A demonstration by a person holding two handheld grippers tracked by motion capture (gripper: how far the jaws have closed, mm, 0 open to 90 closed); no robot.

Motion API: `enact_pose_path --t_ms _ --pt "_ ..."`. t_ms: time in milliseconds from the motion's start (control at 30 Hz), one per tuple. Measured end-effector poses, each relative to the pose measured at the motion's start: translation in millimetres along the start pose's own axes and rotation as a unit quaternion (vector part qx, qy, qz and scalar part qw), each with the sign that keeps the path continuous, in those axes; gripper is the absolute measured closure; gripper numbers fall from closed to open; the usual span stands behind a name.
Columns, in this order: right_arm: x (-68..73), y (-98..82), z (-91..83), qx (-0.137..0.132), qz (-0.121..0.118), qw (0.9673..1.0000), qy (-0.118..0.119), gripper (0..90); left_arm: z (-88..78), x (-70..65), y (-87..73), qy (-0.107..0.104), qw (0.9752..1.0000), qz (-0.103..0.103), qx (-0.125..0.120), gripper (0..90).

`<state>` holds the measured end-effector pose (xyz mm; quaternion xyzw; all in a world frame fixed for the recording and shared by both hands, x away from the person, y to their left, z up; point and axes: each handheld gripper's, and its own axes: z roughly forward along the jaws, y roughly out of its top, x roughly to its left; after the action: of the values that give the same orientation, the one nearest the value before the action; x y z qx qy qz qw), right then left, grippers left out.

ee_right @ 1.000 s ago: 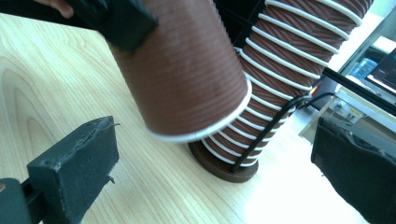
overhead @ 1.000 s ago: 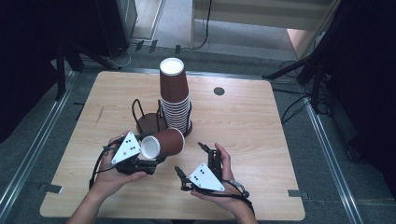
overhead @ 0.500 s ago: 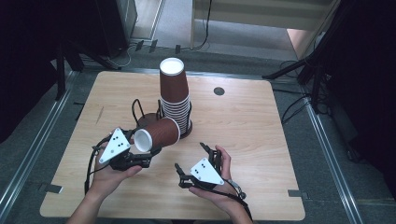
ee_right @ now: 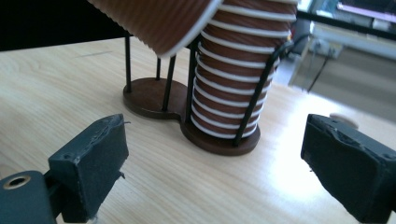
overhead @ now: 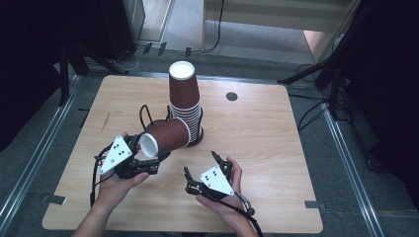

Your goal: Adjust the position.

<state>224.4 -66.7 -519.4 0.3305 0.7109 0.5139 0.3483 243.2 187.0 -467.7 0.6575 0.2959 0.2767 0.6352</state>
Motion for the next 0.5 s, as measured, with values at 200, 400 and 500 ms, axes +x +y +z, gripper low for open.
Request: enact_pose_path --t_ms 200,400,500 --pt "4.2 -2.9 3.4 0.04 0.078 0.9961 -0.009 11.3 0.3 0.4 -1.1 0.002 0.9999 -0.001 -0.011 20.4" --pt "-0.7 6.7 3.1 0.072 0.143 0.987 -0.015 0.0 4.6 2.3 -3.3 0.005 0.9996 -0.014 -0.023 20.4" --pt "0.3 13.0 -2.1 0.056 0.189 0.9803 -0.003 0.0 7.3 2.2 -4.4 0.005 0.9995 -0.016 -0.025 20.4"
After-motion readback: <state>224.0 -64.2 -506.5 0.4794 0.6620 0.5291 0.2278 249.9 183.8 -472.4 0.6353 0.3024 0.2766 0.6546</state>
